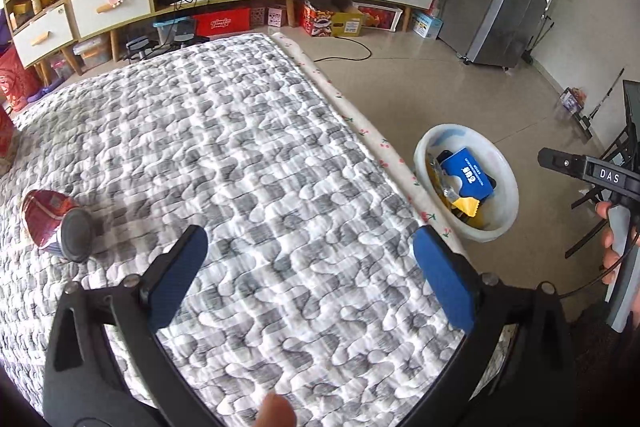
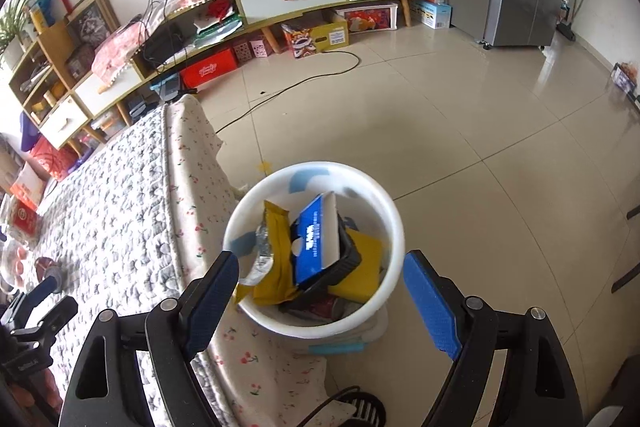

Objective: Collect trash
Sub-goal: 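Carry the yellow packet and blue box over the white bin and release both, then grasp the red can on the quilt with the right tool and lift it, then grasp the white tissue with the left tool while the right tool holds the red can, then carry the white tissue and red can over the white bin and release both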

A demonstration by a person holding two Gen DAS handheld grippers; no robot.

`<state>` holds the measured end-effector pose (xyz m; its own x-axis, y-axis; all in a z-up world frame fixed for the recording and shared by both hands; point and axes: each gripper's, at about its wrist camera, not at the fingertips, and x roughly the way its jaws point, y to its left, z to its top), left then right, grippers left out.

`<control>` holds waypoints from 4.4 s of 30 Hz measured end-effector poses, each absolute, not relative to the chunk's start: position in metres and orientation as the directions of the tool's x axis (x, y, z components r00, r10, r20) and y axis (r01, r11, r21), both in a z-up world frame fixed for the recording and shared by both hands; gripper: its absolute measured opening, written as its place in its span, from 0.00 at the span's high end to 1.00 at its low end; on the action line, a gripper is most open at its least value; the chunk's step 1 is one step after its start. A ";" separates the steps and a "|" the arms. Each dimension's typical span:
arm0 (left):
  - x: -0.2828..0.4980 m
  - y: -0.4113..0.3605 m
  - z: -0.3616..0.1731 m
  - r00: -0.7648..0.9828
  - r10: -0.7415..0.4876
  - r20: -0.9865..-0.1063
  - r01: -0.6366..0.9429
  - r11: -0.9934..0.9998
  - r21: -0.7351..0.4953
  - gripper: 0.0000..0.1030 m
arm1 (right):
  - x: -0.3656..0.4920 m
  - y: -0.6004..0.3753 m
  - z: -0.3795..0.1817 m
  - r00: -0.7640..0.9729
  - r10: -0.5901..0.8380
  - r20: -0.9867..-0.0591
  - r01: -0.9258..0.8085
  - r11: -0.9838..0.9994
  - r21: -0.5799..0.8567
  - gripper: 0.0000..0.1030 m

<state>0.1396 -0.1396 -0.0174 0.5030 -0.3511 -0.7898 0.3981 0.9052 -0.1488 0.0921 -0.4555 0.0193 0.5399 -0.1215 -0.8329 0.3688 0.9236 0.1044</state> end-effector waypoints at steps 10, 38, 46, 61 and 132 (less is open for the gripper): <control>0.144 -0.035 -0.019 0.527 -0.277 -0.803 0.268 0.951 -0.153 0.01 | 0.128 -0.377 0.017 0.543 -0.089 -0.835 0.250 0.967 0.059 0.17; 0.134 0.198 -0.026 0.557 0.080 -0.827 -0.245 0.967 -0.071 0.01 | 0.211 -0.148 -0.017 0.471 0.069 -0.879 -0.154 0.988 -0.005 0.17; 0.131 0.238 -0.028 0.507 0.144 -0.850 -0.339 0.940 -0.043 0.01 | 0.236 -0.045 -0.028 0.427 0.161 -0.890 -0.377 0.926 -0.013 0.17; 0.175 0.249 -0.061 0.464 0.065 -0.883 -0.298 0.951 -0.086 0.01 | 0.275 0.035 -0.084 0.304 0.105 -0.947 -0.548 0.832 -0.083 0.19; 0.147 -0.045 -0.040 0.446 -0.405 -0.798 0.220 0.914 -0.341 0.76 | 0.116 -0.412 0.000 0.504 0.032 -0.863 0.237 0.956 0.173 0.40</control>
<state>0.1473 -0.0453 -0.0402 0.4462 -0.4053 -0.7979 0.2205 0.9139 -0.3409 0.1158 -0.4116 -0.0003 0.5040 0.0317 -0.8631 0.2367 0.9560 0.1733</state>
